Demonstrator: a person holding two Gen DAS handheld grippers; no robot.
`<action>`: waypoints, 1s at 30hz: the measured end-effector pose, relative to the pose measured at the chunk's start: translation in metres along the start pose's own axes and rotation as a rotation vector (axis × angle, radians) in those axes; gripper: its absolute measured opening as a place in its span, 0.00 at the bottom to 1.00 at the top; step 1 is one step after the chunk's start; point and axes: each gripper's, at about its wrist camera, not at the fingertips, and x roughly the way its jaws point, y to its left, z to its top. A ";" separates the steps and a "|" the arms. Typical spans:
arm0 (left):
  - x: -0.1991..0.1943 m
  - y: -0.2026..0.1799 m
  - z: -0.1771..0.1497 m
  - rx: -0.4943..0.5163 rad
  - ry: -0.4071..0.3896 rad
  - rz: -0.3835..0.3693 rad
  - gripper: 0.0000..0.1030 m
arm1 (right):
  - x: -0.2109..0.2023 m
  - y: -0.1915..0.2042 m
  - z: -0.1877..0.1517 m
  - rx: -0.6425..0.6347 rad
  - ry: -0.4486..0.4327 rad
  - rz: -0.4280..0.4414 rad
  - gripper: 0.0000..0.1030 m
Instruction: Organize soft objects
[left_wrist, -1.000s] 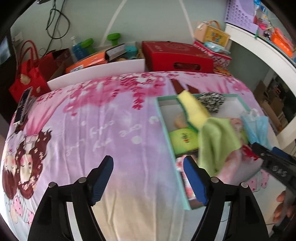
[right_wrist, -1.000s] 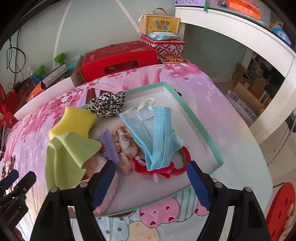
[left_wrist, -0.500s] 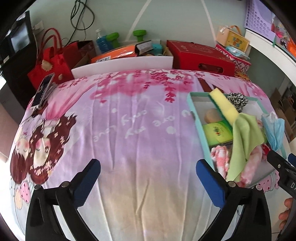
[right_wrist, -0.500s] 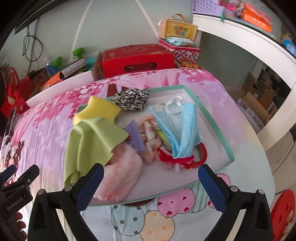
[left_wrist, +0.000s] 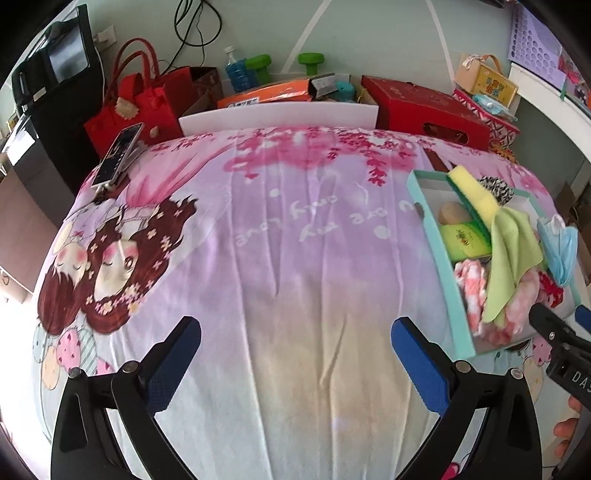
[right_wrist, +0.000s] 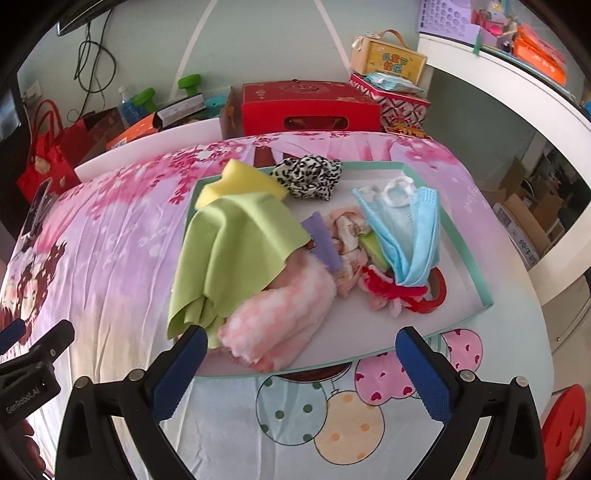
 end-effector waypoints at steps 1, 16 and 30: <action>0.000 0.001 -0.002 0.007 0.002 0.010 1.00 | -0.001 0.001 -0.001 -0.004 -0.001 0.000 1.00; -0.013 0.008 -0.015 0.006 -0.015 0.054 1.00 | -0.004 0.018 -0.013 -0.059 0.024 -0.017 1.00; -0.010 0.020 -0.016 -0.024 0.036 0.098 1.00 | -0.004 0.033 -0.016 -0.116 0.032 -0.006 1.00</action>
